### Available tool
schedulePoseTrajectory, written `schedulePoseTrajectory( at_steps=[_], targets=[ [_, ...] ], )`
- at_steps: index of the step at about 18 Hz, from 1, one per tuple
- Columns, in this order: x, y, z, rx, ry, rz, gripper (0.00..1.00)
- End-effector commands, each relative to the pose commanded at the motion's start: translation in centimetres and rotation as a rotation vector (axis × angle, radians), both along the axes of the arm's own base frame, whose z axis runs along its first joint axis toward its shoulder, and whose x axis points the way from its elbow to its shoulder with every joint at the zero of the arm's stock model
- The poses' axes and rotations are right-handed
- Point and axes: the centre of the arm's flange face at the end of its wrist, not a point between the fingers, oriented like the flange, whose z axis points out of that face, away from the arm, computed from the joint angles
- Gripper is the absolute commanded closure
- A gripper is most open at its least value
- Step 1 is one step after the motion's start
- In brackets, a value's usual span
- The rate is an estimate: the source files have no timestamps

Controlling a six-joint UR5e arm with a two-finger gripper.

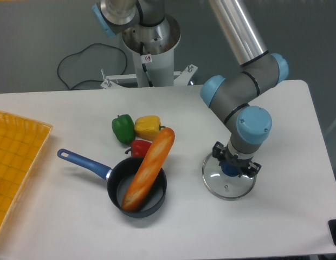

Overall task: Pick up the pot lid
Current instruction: 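Lift the glass lid up off the table by its knob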

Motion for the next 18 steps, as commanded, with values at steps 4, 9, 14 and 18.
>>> schedulePoseTrajectory(
  at_steps=[4,9,14,18],
  targets=[
    [0.2,-0.2,1.2,0.006,0.009,0.002,0.56],
    [1.4,-0.7,5.3,0.026,0.007,0.003,0.56],
    [2.5,-1.2,7.7,0.014,-0.013,0.001,0.56],
    [3.1,-1.5,9.8,0.007,-0.019,-0.004,0.56]
  ],
)
